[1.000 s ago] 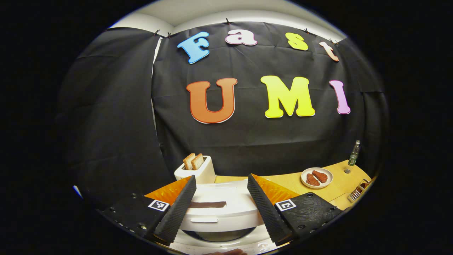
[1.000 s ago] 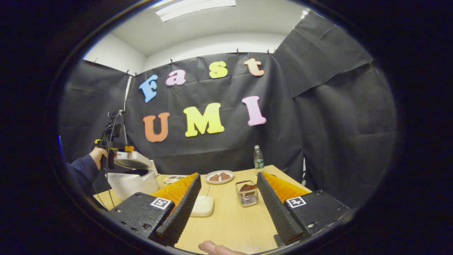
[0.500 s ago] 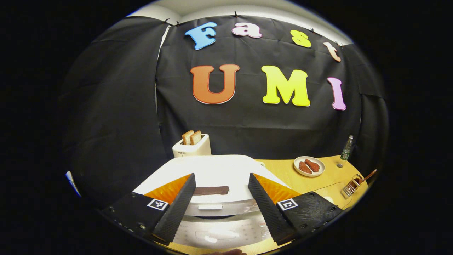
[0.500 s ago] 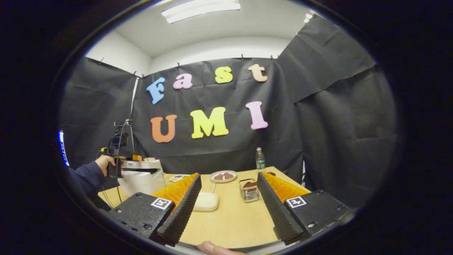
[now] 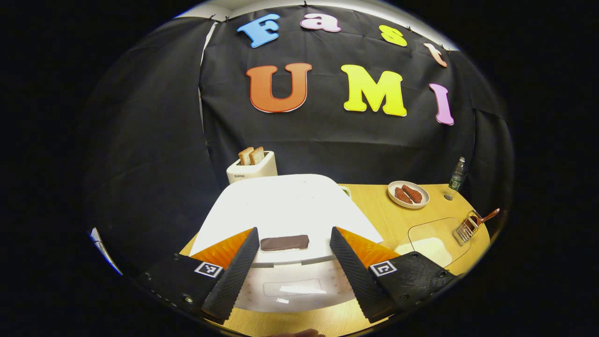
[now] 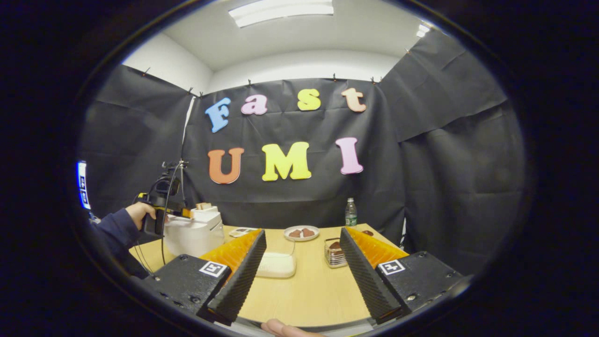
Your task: Close the left gripper, press the button to open the rice cooker; take a wooden spoon from the chopstick holder with the right hand, scoop a spoonful of rice and pour it into the rice cooker, then put the wooden spoon back into the chopstick holder.
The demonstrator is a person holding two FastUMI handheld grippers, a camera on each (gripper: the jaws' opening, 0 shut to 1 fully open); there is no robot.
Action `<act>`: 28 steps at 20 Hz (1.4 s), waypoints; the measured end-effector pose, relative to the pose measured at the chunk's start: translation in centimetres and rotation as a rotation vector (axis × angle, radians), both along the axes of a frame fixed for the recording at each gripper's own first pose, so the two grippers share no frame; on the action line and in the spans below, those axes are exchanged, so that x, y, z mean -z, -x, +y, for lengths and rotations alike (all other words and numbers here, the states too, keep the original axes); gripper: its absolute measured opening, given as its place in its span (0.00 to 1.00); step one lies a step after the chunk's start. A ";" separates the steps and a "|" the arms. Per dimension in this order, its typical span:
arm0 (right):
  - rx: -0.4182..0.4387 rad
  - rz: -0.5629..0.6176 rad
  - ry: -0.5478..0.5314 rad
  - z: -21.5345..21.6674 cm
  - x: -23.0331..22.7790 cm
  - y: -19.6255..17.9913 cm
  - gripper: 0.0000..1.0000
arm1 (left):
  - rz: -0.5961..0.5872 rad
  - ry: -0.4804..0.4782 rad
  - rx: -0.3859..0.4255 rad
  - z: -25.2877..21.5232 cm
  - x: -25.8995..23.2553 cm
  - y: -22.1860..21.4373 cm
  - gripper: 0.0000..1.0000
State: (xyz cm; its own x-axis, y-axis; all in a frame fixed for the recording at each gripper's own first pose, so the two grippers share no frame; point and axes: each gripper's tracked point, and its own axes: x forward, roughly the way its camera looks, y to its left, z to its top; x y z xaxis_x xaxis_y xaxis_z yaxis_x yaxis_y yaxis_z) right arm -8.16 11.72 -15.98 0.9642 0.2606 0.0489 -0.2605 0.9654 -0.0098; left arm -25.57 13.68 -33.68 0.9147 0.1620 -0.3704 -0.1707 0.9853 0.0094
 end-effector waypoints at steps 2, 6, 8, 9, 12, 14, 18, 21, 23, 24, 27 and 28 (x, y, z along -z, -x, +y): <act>-0.020 0.015 0.006 1.6 0.4 -0.4 1.00 | -0.026 0.010 0.002 0.1 0.0 0.4 0.99; -0.074 0.022 0.049 5.2 1.3 -0.6 1.00 | -0.067 -0.028 0.004 0.1 1.2 0.6 0.99; -0.099 0.007 0.074 7.3 0.9 -0.8 0.98 | -0.087 -0.031 0.004 0.2 1.2 0.6 0.98; -0.113 -0.001 0.077 8.7 0.6 -1.1 1.00 | -0.104 -0.028 0.003 0.1 1.1 0.5 0.98; -0.163 0.021 0.080 12.4 0.3 -1.6 1.00 | -0.108 -0.020 0.005 0.2 1.6 0.6 0.99; -0.199 0.045 0.076 14.5 0.3 -1.4 1.00 | -0.112 -0.012 -0.002 0.2 1.6 0.6 0.99; -0.197 0.057 0.079 15.8 0.0 -1.7 0.98 | -0.123 -0.014 0.006 0.3 1.3 0.3 0.99; -0.174 0.068 0.061 15.6 -1.0 -2.7 1.00 | -0.111 -0.013 0.005 0.6 1.2 0.3 0.97; -0.154 0.072 0.046 15.0 -1.7 -3.3 0.99 | -0.111 -0.026 0.004 0.5 0.7 0.6 0.98; -0.135 0.066 0.042 14.5 -2.1 -3.7 0.98 | -0.103 -0.035 0.000 0.5 0.5 1.1 0.96; -0.082 0.048 0.025 12.8 -2.9 -4.6 1.00 | -0.126 -0.045 0.006 -0.4 -2.0 3.1 0.95; -0.074 0.051 0.020 12.5 -2.9 -4.7 1.00 | -0.129 -0.056 -0.004 -0.4 -2.8 4.1 0.96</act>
State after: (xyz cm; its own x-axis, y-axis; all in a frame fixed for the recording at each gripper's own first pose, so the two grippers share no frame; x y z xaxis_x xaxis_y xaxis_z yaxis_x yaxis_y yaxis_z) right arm -3.42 24.24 -13.09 0.9433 0.3320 -0.0055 -0.3321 0.9432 -0.0140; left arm -29.69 13.31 -30.87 0.9534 0.1832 -0.2399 -0.1782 0.9831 0.0425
